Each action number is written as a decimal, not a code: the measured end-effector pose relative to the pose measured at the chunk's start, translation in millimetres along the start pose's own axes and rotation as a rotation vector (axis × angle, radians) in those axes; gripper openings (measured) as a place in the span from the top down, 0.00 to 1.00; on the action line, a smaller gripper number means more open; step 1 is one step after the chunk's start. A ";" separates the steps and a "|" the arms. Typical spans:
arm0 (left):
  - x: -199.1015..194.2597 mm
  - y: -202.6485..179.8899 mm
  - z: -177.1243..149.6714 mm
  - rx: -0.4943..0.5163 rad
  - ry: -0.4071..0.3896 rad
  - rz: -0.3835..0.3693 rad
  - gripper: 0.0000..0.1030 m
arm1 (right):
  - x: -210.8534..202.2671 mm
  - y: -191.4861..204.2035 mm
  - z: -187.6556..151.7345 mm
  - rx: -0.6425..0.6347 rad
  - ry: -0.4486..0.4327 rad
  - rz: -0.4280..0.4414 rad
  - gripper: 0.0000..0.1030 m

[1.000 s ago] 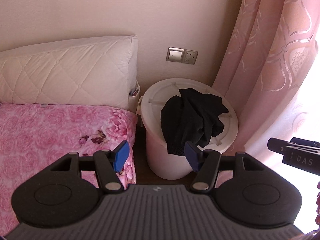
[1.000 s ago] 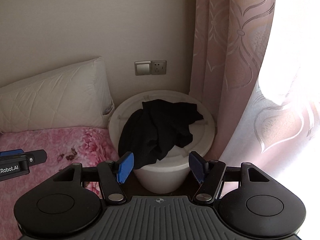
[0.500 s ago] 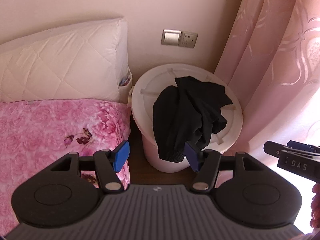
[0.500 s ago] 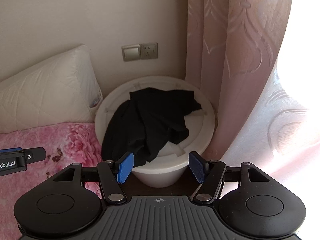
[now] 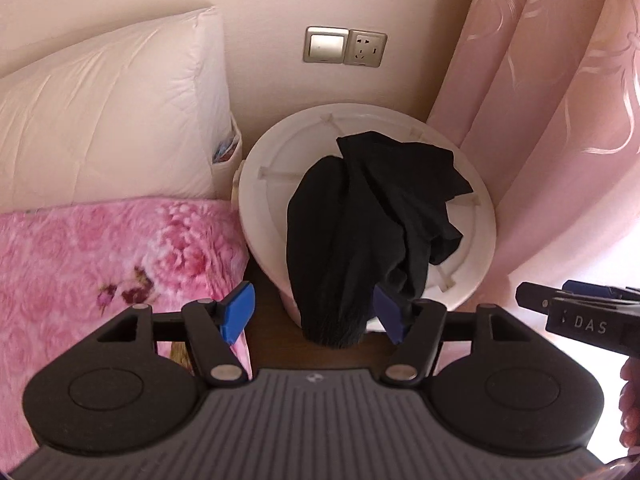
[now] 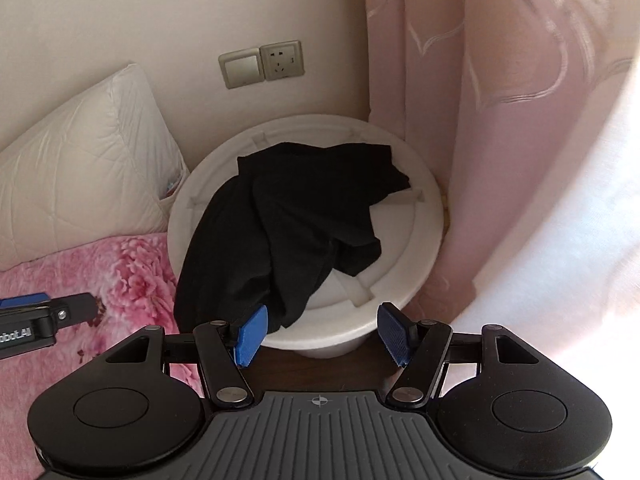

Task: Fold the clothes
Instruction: 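Grasp the black garment in the bin with both grippers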

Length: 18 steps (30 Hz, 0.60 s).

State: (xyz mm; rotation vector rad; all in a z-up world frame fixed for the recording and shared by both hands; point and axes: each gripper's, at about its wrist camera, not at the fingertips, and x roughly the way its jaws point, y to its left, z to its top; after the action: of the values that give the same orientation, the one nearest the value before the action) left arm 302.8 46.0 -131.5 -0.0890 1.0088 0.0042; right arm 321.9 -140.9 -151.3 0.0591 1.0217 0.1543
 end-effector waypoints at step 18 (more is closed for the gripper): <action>131.9 16.6 7.5 -0.132 0.136 -0.136 0.44 | 119.2 -35.6 14.1 0.268 0.108 0.200 0.37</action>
State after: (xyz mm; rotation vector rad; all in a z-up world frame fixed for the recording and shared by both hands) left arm 378.7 58.2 -240.2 -0.2816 1.1358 -0.0596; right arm 398.5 -157.1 -249.0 0.4006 1.1391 0.2035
